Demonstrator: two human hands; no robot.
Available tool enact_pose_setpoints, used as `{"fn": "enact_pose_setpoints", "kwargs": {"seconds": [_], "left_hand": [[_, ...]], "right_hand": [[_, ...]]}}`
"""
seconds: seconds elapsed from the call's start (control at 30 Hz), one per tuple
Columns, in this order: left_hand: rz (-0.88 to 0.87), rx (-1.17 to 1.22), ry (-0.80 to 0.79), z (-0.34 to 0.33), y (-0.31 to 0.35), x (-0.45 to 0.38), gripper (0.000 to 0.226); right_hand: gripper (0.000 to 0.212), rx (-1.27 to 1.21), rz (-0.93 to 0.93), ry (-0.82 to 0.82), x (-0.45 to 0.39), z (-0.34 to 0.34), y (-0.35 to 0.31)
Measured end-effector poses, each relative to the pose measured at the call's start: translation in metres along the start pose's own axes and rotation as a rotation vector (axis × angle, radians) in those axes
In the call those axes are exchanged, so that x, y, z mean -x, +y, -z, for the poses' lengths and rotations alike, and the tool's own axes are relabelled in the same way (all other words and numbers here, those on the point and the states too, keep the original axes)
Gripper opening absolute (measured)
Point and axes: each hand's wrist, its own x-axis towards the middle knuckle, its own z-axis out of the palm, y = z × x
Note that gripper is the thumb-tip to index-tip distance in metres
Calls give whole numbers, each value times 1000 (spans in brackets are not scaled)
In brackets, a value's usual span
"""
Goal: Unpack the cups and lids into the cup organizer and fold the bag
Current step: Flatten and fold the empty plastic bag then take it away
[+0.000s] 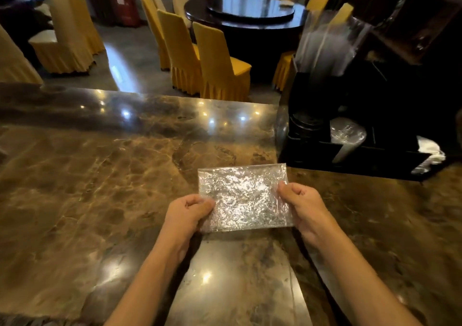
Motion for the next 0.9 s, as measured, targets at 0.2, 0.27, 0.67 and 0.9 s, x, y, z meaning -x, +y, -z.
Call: {"fn": "enact_pose_setpoints", "kwargs": {"seconds": [0.2, 0.27, 0.67, 0.9], "left_hand": [[-30, -9, -137, -64, -17, 15, 13], [-34, -33, -191, -86, -23, 27, 15], [-1, -172, -569, -315, -76, 167, 13], [-38, -227, -813, -469, -129, 284, 21]], "right_hand": [[15, -57, 20, 190, 52, 71, -2], [14, -106, 18, 240, 75, 97, 0], [17, -207, 143, 723, 270, 312, 28], [23, -345, 183, 955, 407, 452, 48]]}}
